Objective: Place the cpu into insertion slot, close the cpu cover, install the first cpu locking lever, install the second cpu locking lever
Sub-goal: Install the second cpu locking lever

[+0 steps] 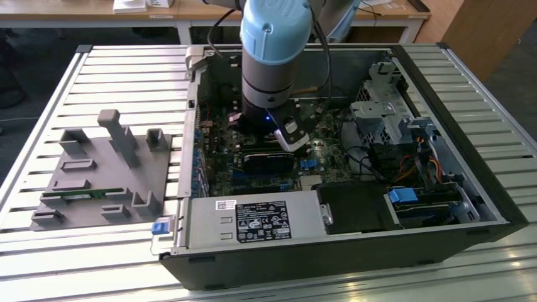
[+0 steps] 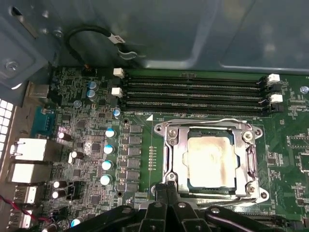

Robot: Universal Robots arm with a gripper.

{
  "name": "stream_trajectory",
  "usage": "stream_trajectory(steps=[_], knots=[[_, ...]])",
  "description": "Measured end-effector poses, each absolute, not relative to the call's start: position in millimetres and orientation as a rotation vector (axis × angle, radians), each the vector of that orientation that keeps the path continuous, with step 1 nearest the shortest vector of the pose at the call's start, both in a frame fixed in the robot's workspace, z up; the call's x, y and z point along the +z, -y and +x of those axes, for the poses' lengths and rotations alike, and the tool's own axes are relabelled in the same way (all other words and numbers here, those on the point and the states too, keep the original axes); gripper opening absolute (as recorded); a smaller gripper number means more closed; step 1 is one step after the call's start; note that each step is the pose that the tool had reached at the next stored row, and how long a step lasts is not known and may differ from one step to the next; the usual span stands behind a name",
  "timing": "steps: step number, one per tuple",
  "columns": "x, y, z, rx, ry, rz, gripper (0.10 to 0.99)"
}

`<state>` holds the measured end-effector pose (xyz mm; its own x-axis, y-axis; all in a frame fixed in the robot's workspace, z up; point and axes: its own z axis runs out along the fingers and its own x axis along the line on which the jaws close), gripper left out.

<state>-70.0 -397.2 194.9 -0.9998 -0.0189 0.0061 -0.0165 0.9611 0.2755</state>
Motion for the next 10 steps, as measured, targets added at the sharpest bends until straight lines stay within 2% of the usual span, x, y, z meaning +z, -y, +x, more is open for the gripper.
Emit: stream_trajectory(steps=[10], knots=[[211.2,397.2,-70.0,-0.435,3.102,0.028,0.122]])
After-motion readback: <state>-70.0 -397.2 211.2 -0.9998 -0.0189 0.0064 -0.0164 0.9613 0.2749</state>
